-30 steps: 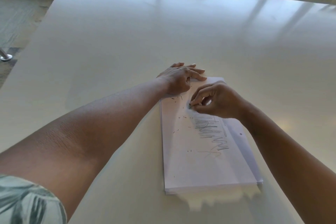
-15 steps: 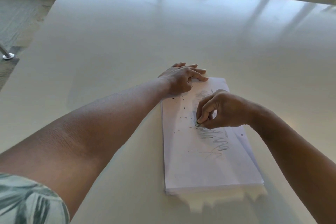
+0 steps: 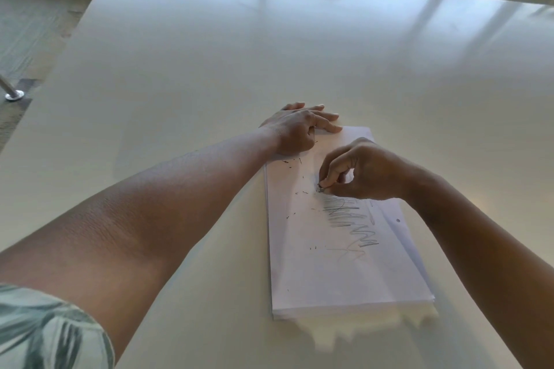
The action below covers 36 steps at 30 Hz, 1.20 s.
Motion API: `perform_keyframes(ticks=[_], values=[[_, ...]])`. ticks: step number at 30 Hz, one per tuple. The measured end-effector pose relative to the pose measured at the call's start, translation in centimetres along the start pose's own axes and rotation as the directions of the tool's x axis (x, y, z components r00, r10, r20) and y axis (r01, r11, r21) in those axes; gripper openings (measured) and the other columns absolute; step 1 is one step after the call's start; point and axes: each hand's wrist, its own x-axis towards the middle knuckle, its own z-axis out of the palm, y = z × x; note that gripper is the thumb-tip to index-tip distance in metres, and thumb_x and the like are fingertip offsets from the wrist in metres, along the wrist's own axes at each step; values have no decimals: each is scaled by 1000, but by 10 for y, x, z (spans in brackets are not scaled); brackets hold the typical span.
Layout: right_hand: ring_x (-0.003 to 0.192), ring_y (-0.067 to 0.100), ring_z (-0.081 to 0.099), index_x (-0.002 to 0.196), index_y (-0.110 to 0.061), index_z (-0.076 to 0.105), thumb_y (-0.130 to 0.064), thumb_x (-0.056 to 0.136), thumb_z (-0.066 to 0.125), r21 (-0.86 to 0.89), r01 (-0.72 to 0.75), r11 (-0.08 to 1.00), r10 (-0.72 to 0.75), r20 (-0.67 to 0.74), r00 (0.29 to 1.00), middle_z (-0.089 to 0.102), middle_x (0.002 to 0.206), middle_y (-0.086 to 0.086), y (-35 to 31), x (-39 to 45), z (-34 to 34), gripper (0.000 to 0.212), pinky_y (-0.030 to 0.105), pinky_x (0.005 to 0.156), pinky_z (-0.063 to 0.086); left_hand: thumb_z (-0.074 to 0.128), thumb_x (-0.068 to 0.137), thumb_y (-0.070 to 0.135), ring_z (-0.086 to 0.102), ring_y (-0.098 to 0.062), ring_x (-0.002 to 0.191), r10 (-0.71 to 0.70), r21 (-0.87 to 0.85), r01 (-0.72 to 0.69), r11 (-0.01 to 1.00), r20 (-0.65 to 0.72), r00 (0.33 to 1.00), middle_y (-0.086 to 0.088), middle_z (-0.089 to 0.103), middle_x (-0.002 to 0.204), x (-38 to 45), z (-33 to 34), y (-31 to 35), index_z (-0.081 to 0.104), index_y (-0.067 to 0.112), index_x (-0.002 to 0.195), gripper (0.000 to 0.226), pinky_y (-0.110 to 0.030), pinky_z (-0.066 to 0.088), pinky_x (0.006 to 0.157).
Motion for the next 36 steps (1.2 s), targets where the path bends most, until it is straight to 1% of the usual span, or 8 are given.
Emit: perform_keyframes(ticks=[3,8,12,16,23,26,29,36], values=[[67,3,66,78,-13,81,-3,74,81,44,-70,997,65,105,992,73,82,-11,-4,-7,-3,11,16,69,51,39,93,6,21,3,152,-1,2,1,1000,0,1000,28,41,156,1,0,-1,59,50,138,66,-33,9,128],[71,8,68,80,-20,82,-9,73,83,69,-215,974,196,213,957,74,85,-14,-4,-5,-9,14,33,73,59,37,94,6,21,2,152,2,-2,-2,1000,4,1000,28,41,156,2,1,0,59,49,138,66,-33,8,127],[71,3,67,82,-15,82,-8,74,84,100,-203,974,204,0,979,75,85,-10,1,6,-6,11,15,72,51,39,92,6,21,3,152,1,4,-1,1000,-1,1000,28,41,156,2,1,-2,58,51,138,67,-35,9,128],[69,-1,65,76,-11,81,-6,74,84,28,-124,992,126,-155,980,74,81,-8,4,14,3,7,11,70,48,39,94,9,20,2,152,14,15,-14,1000,14,1000,27,40,157,1,0,0,57,50,140,65,-33,8,128],[69,4,66,79,-16,81,-5,74,82,30,-154,988,148,150,978,74,83,-11,-4,-4,-8,12,18,71,52,38,93,5,21,3,152,-6,4,6,1000,1,1000,28,41,156,0,0,1,58,50,138,67,-31,7,127],[71,6,67,79,-20,81,-8,74,81,16,-221,975,211,239,948,74,84,-14,-8,-4,-12,13,33,74,57,37,95,5,21,3,152,-4,1,4,1000,0,1000,27,40,156,-1,-2,3,58,49,138,65,-30,6,127],[76,6,68,83,-25,81,-15,76,82,-9,-257,966,249,276,928,73,86,-18,-8,1,-15,12,32,79,57,36,94,5,21,3,152,-8,-6,8,1000,-1,1000,28,41,156,-1,-1,3,59,49,138,66,-31,7,127],[68,4,65,77,-15,80,-6,75,83,29,-132,991,134,-66,989,74,81,-8,-1,17,0,10,22,70,54,40,93,6,19,3,152,1,5,-1,1000,11,1000,29,39,157,-2,-2,3,58,51,137,66,-33,8,128]])
